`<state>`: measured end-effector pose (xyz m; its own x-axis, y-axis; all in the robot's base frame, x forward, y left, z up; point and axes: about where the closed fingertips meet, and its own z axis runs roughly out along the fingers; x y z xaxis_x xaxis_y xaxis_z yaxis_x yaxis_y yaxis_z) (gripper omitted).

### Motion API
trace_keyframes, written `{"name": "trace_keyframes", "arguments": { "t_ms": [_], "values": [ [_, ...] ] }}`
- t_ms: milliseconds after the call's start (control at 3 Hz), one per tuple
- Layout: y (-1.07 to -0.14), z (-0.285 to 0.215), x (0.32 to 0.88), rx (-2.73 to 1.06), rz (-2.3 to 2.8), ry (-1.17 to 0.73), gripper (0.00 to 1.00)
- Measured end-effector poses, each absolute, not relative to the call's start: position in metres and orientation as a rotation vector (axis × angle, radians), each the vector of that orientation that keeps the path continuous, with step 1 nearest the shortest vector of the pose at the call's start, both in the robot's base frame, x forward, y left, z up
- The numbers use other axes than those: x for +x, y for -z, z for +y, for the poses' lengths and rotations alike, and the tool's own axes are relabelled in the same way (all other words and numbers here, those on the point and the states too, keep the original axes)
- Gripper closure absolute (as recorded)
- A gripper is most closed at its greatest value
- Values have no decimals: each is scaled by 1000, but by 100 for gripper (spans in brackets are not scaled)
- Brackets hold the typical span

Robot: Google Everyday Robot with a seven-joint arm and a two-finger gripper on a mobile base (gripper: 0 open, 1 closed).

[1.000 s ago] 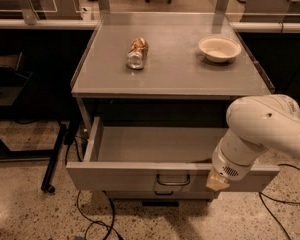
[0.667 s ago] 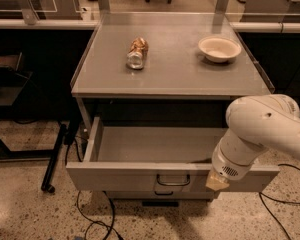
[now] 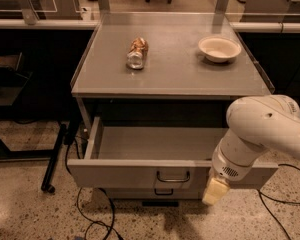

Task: Close top drawer

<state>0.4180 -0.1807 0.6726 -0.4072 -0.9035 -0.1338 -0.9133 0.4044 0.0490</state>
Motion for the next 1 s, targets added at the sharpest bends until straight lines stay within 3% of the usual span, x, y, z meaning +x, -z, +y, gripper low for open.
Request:
{"name": "trace_keyframes", "arguments": {
  "t_ms": [667, 1000],
  "values": [
    [-673, -181, 418, -1660, 2560, -175, 0],
    [-673, -181, 418, -1660, 2560, -175, 18]
  ]
}}
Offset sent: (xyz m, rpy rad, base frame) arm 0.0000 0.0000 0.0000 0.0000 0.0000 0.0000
